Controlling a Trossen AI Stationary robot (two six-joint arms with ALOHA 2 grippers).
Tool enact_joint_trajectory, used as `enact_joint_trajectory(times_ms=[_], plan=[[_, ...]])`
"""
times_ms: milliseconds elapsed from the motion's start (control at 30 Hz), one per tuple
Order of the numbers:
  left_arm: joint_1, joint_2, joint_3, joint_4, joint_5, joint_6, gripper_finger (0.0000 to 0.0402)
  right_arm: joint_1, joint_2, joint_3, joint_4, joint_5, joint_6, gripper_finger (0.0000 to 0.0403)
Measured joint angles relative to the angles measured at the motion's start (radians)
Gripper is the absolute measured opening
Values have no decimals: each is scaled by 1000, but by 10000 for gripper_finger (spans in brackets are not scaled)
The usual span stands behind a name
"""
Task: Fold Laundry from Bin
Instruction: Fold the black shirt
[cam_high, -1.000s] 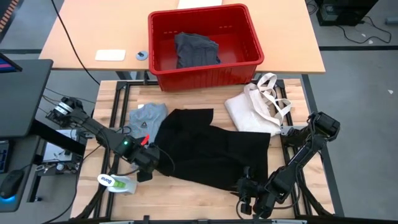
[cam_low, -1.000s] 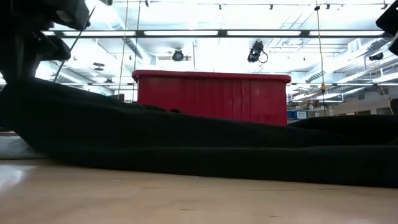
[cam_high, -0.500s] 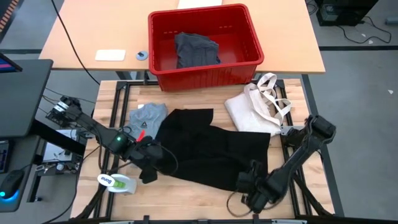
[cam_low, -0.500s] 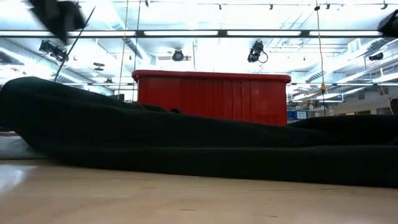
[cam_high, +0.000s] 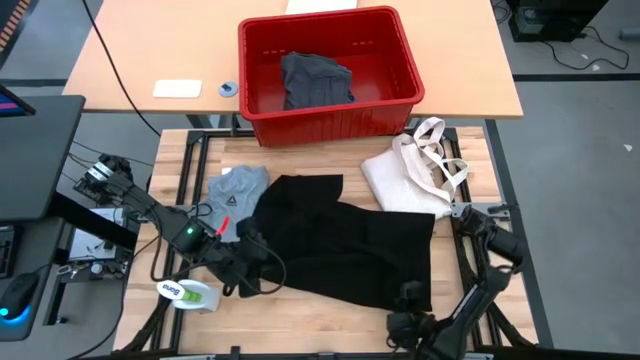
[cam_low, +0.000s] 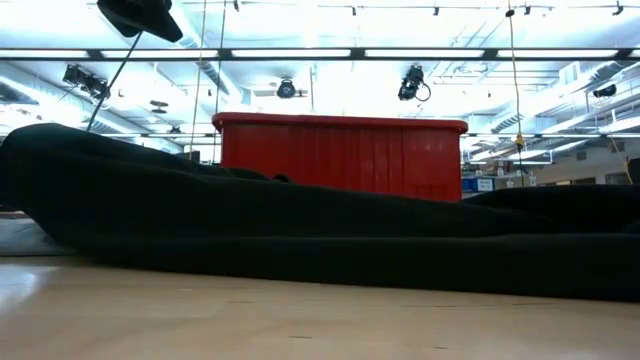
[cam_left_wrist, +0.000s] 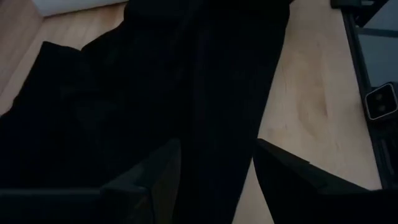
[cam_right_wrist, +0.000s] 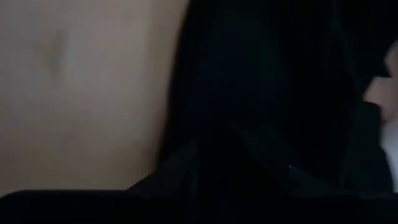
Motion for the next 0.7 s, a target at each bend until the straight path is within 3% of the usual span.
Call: enact_joint_trajectory(times_ms=[233,567,700], plan=[[-8,0,0,-9,2,-24,204,-17,110,131,-237,21,22,131],[-8,0,0,-21,3,-26,204,-5,144,126,-263,20,121,148],[-8,0,0,-30,3,-26,204,-6,143,126,-267,66,134,122]])
